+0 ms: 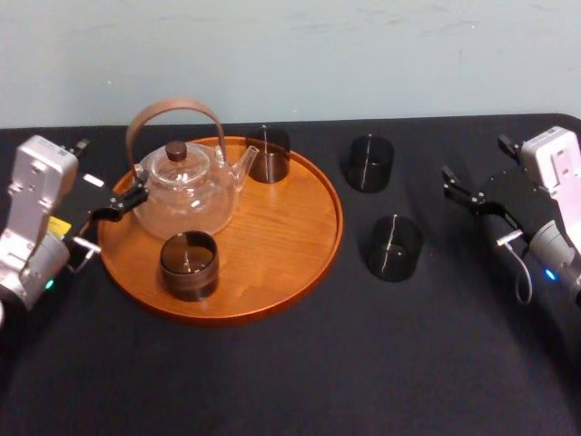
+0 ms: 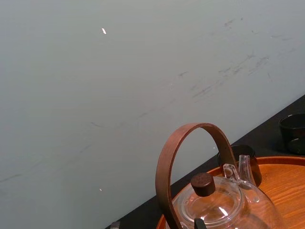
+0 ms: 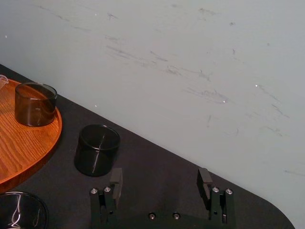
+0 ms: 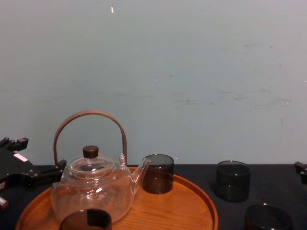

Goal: Pick up the glass from the table and place it on the tray.

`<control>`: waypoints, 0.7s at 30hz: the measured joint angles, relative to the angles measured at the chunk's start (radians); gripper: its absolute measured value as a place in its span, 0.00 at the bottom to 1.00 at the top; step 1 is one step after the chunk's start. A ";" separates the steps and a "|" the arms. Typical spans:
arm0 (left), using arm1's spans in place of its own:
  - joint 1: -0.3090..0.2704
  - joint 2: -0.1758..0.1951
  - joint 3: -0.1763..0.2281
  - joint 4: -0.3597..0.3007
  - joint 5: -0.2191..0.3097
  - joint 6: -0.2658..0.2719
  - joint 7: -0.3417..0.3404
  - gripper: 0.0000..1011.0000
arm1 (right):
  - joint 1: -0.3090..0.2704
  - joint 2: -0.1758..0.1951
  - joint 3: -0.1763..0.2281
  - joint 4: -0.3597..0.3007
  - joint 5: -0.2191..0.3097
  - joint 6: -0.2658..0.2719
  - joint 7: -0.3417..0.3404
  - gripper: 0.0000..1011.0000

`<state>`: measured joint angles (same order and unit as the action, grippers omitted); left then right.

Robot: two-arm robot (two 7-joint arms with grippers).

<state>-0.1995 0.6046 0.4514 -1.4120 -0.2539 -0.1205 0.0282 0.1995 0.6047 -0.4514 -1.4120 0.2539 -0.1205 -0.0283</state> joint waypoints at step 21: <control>0.000 0.000 0.000 0.000 0.000 0.000 0.000 1.00 | -0.120 0.088 0.055 -0.182 0.102 0.027 0.230 0.99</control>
<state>-0.1995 0.6047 0.4514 -1.4120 -0.2539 -0.1205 0.0282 0.0791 0.6926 -0.3961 -1.5942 0.3563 -0.0937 0.2022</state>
